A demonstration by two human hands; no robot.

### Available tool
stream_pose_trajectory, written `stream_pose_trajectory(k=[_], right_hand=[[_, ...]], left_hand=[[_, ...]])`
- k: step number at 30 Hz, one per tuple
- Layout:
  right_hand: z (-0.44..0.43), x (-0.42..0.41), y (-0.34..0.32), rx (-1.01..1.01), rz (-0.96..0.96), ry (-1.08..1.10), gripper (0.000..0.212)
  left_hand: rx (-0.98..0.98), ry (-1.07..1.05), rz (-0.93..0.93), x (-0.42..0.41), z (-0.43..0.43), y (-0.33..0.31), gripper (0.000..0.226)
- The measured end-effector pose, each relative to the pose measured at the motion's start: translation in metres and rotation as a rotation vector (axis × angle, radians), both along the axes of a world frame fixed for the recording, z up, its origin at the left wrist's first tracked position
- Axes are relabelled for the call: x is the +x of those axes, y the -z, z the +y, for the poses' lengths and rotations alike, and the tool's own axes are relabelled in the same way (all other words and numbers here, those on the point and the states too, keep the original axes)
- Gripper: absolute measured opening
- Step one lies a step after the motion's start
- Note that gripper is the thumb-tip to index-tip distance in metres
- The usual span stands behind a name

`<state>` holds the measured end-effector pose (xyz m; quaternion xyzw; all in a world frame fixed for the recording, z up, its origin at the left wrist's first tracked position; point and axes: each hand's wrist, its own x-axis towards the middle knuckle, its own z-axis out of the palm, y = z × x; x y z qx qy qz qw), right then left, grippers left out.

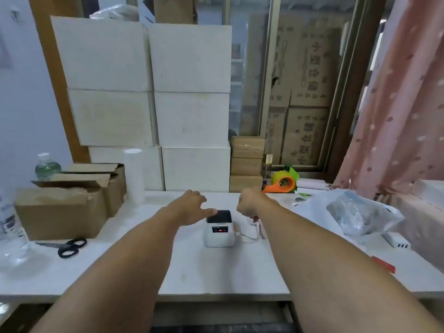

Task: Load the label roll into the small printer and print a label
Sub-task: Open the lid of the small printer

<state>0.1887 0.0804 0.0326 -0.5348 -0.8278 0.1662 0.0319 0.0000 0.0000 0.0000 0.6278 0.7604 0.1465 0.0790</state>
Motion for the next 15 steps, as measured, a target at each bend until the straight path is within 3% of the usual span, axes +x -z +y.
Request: stream_pose_trajectory(k=[4,9,12,15], right_hand=[[0.01,-0.004,0.03,-0.078,-0.001,0.047,0.03],[0.019,-0.013,0.062,-0.19,0.028,0.077,0.011],[0.024,-0.014,0.075,-0.201,0.067,0.12,0.014],[0.032,-0.015,0.084,-0.214,0.129,0.152,0.019]], left_hand=[[-0.017,-0.018,-0.165,-0.005,-0.002,0.017,0.09],[-0.083,-0.036,-0.243,-0.009,0.001,0.04,0.101],[-0.1,-0.029,-0.216,-0.012,0.006,0.055,0.1],[-0.075,-0.042,-0.303,-0.015,0.01,0.063,0.1]])
